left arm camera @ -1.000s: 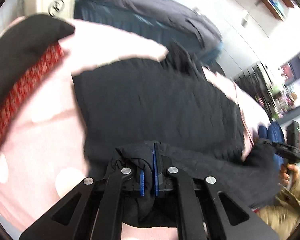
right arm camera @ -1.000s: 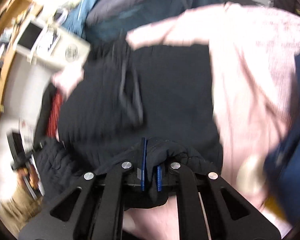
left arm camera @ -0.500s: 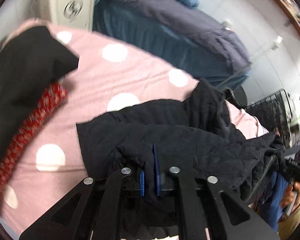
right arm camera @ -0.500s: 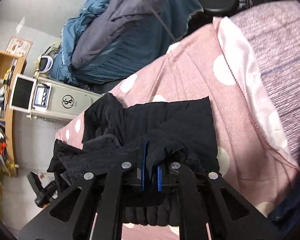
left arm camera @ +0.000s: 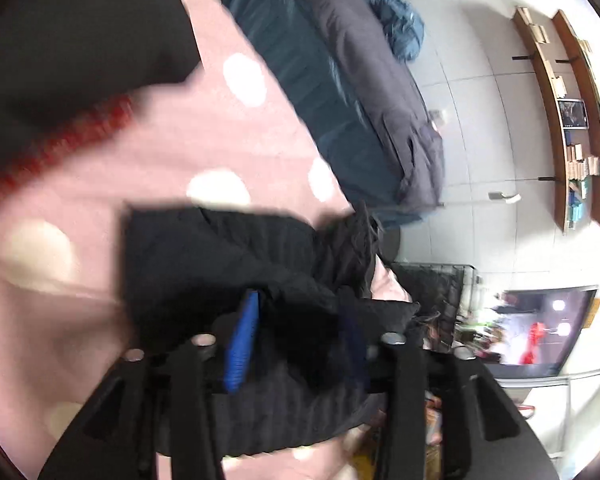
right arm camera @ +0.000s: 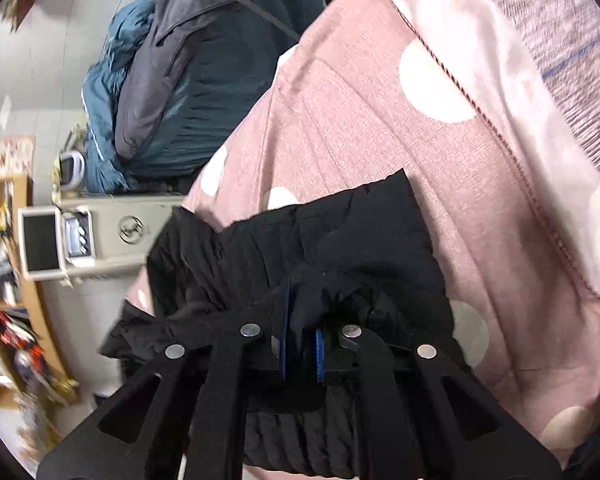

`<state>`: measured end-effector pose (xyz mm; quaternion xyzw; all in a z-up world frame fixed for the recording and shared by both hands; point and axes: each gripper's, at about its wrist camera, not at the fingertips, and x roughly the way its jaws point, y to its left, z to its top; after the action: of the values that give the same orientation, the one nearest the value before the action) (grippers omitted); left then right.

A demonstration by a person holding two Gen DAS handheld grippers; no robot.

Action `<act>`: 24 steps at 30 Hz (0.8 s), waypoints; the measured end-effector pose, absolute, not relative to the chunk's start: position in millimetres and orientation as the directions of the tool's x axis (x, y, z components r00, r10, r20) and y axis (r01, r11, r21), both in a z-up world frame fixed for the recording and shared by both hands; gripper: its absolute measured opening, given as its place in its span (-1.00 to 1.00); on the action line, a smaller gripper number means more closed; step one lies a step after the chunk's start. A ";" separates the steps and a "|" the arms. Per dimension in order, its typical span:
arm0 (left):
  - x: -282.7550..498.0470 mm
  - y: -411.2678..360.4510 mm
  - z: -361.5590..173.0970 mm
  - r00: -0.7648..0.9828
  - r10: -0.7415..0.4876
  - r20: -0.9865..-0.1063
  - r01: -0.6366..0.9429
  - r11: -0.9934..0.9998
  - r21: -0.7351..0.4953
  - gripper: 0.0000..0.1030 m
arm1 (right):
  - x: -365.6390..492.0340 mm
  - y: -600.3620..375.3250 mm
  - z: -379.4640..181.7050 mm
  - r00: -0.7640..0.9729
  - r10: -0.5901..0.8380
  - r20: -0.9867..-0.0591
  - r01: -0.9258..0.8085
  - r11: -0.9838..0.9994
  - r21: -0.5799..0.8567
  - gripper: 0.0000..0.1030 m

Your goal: Fold large clothes

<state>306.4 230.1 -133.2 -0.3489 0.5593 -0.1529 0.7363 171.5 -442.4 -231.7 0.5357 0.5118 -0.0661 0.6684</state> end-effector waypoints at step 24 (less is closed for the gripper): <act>172.5 -3.9 -127.0 0.347 -0.304 -0.887 0.356 0.918 -0.175 0.72 | 148.4 -389.6 -155.6 0.449 0.210 -0.869 0.485 0.759 0.434 0.53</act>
<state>172.5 -3.9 -127.0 0.0246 0.5349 -0.2012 0.8202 148.4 -389.6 -155.6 0.3354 0.5175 -0.0879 0.7823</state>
